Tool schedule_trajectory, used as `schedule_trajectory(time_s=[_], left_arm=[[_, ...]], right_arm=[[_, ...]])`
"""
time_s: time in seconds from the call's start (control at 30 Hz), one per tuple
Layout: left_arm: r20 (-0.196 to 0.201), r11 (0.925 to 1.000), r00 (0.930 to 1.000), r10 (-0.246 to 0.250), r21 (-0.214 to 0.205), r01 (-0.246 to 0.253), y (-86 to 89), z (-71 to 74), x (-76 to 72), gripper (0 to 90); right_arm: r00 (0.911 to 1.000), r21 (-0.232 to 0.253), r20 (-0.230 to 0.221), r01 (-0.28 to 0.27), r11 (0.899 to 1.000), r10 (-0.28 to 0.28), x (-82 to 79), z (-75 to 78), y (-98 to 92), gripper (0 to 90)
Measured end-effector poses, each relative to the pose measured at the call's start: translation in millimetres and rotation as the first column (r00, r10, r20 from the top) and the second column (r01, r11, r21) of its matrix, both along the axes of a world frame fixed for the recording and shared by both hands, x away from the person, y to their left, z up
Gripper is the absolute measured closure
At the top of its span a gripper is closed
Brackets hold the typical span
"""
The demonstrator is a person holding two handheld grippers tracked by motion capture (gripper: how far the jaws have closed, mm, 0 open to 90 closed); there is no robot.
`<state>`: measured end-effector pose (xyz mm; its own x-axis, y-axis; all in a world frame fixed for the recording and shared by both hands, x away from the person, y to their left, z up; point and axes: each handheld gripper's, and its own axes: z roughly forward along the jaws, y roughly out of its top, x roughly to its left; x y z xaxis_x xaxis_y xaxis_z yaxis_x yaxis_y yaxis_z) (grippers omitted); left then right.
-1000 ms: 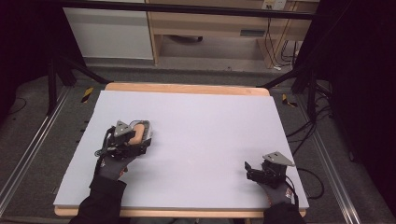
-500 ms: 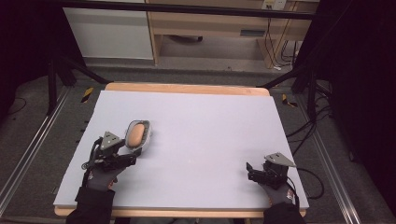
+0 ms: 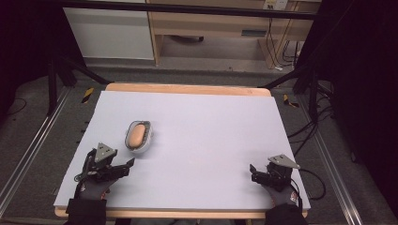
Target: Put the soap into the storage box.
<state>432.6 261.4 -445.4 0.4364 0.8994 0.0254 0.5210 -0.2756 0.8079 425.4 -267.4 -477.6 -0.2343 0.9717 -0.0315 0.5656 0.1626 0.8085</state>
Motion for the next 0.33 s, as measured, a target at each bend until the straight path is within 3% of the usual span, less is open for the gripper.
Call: schedule_trajectory(time_s=[0.33], left_arm=[[-0.023, 0.9997, 0.9996, 0.019, -0.013, -0.019, 15.5, -10.1, -0.8, 24.4]], right_arm=[[0.9999, -0.006, -0.01, 0.002, 1.0, -0.002, 0.6, -1.4, 0.1, 7.0]])
